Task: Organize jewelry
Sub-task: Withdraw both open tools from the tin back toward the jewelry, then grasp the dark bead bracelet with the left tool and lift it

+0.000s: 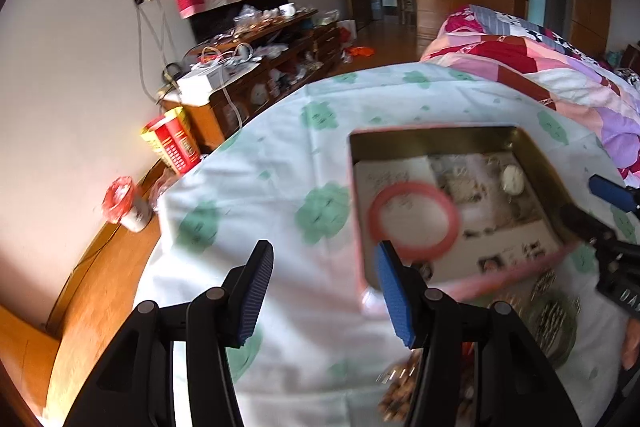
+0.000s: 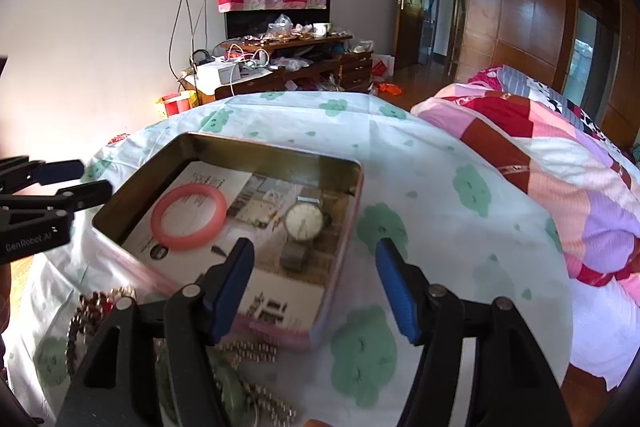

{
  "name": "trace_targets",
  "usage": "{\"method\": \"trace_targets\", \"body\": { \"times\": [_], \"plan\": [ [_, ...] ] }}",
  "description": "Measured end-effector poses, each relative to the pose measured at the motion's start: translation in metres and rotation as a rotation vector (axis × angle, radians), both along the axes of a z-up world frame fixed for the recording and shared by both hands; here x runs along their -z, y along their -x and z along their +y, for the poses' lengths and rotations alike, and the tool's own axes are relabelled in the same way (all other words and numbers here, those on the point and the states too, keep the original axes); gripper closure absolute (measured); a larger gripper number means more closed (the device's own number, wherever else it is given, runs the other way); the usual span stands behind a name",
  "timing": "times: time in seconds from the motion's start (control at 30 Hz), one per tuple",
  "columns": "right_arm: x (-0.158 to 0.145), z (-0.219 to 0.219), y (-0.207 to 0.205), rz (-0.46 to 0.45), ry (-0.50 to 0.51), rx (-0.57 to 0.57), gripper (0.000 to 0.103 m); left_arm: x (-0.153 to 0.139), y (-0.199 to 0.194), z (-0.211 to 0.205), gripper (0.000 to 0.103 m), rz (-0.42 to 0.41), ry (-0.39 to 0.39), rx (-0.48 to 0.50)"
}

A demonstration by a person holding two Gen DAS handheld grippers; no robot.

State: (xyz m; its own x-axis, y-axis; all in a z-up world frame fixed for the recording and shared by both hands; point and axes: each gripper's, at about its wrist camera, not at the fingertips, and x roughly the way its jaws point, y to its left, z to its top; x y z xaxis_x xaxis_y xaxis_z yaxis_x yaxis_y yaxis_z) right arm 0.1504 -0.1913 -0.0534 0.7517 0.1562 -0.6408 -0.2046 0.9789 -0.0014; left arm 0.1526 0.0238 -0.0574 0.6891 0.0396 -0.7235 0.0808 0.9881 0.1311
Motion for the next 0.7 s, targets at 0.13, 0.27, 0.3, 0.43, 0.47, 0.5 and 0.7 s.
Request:
{"method": "trace_targets", "body": {
  "times": [0.13,0.27,0.3,0.43,0.47,0.5,0.7],
  "plan": [
    [0.001,-0.003,0.017,0.007,-0.006,-0.002,0.037,0.009,0.032,0.011,0.049,0.009,0.0,-0.026],
    [0.006,-0.003,0.037,0.028,0.003,0.0,0.036,0.017,0.058,0.015,0.049,0.032,0.014,-0.048],
    [0.008,-0.003,0.042,0.032,0.006,-0.001,0.036,0.017,0.063,0.014,0.049,0.033,0.021,-0.047],
    [0.013,-0.006,0.062,0.046,0.004,0.003,0.036,0.019,0.082,0.007,0.049,0.031,0.046,-0.041],
    [0.013,-0.007,0.066,0.044,0.004,0.005,0.036,0.019,0.085,0.004,0.049,0.031,0.054,-0.03],
    [0.013,-0.007,0.07,0.039,0.003,0.009,0.036,0.02,0.087,0.001,0.049,0.028,0.056,-0.018],
    [0.017,-0.003,0.077,0.027,0.023,0.008,0.036,0.033,0.091,-0.008,0.049,0.062,0.051,-0.008]
  ]
}}
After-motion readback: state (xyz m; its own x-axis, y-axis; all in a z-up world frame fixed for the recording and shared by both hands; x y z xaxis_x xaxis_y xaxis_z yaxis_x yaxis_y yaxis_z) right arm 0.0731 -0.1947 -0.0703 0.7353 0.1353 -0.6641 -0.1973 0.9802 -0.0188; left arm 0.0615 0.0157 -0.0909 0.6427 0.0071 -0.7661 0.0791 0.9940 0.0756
